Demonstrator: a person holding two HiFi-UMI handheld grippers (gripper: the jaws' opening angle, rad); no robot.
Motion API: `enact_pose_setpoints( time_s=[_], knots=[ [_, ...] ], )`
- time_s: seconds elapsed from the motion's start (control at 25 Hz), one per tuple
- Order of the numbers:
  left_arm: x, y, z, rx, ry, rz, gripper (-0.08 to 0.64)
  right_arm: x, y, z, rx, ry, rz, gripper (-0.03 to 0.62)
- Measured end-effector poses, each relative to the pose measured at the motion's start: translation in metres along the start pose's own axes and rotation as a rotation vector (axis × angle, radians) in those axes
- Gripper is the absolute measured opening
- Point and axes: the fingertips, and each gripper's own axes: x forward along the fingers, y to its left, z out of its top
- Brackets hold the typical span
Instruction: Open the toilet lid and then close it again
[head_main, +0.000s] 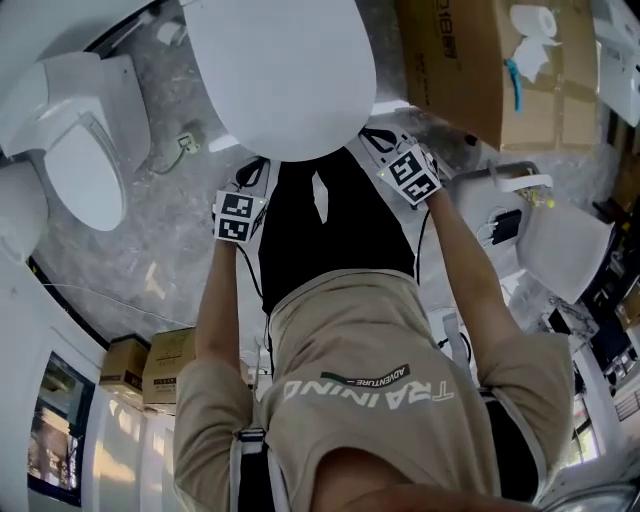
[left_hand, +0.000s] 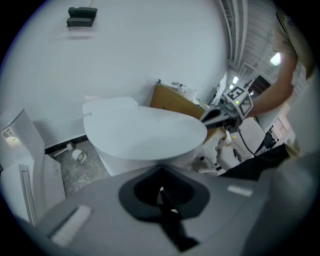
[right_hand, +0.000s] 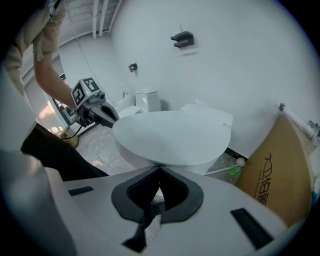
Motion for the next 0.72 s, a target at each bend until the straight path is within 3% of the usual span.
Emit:
enact_pose_setpoints(
  time_s=[0.16,0.52,0.72],
  knots=[
    [-0.012,0.005,0.014,0.022,0.002,0.004,0.005,-0.010,-0.003,0.017,-0.003,0.000,0.002,0.014],
    [-0.041,0.007,0.053,-0.005,-0.030,0.019,0.005,-0.037,-0.013,0.057,-0.065,0.002,0.012,0.014],
    [-0.053,0.010,0.075,-0.013,-0.048,0.029,0.005,-0.045,-0.020,0.075,-0.041,-0.014,0.043,0.014]
  ],
)
